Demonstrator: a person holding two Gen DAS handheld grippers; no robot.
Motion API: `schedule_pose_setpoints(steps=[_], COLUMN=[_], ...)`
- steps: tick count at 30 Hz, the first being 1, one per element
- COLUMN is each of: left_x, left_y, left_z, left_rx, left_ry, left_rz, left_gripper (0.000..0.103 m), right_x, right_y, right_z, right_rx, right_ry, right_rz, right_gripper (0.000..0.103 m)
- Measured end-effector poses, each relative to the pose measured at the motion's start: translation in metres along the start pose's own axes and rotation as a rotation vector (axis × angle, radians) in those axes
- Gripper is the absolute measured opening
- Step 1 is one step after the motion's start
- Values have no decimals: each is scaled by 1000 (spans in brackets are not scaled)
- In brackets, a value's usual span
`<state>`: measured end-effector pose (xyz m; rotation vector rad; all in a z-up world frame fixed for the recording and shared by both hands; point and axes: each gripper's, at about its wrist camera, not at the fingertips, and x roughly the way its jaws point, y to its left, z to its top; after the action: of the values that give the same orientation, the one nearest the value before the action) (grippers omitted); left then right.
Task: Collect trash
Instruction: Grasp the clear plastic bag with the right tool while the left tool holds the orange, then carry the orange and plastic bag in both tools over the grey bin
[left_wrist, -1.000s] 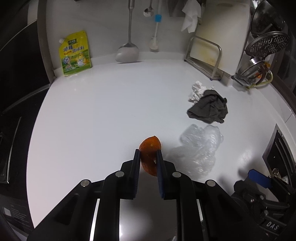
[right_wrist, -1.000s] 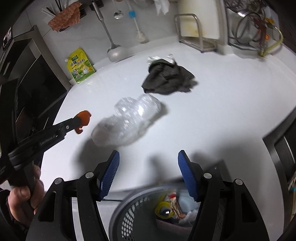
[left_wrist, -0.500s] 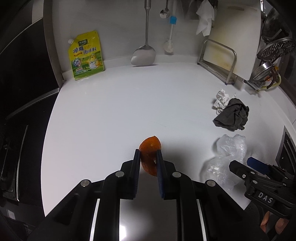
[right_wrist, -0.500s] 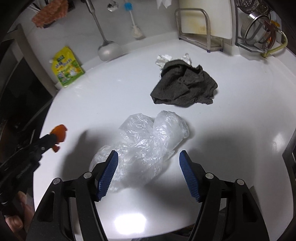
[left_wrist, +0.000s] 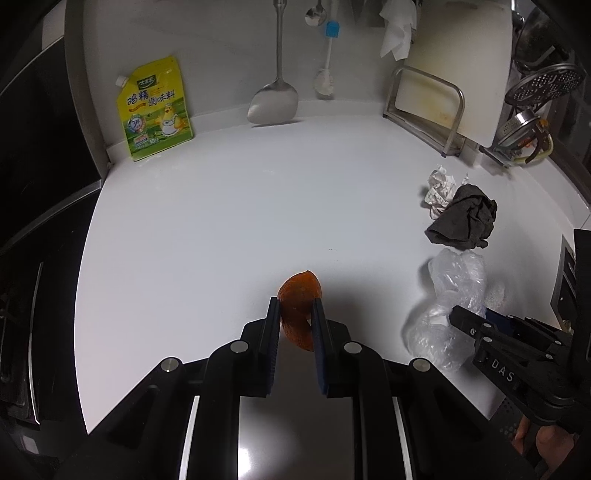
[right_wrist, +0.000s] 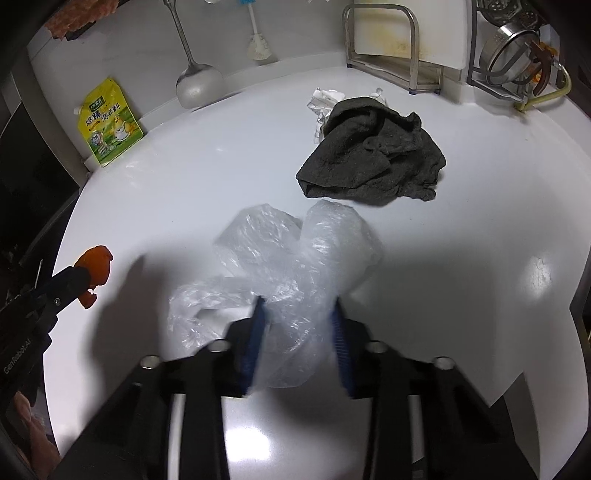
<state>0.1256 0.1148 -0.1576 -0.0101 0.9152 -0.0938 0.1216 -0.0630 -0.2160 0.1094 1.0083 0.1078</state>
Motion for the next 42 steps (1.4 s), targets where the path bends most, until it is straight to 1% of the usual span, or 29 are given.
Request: schedule_pose_setpoints(steps=[2,5,13,20,23,30,42], left_x=[-1,-4,-19,-47,-60,-86,-109], left_y=[-3,-7,-23,-49,-62,-95,-151], left_z=[1,1,-1,-7,-12,-33,-84], left_rx=[7,14,15,22,18,9,26], left_ry=[-1,-3,-14,-43,-47,-41,4], left_rz=[-6,-14,-28,-38,-44,-60,-68], left_gripper=[17,17,17,17,17,17,17], right_x=[-2,-9,-38,-75,-90,-121,-144], right_y=[-1,-3,-22,-44,-54,-78,-120], right_z=[0,-1,-6,-17,-26,-56,-121], right_rx=[0,-2,17,1,-8,-55,-106], right_ry=[-10,-25,-62,-93,-94,-66,13], right_rz=[1,3,14,24,28,44,70], right_gripper=[16,14,13,13,13,13,13])
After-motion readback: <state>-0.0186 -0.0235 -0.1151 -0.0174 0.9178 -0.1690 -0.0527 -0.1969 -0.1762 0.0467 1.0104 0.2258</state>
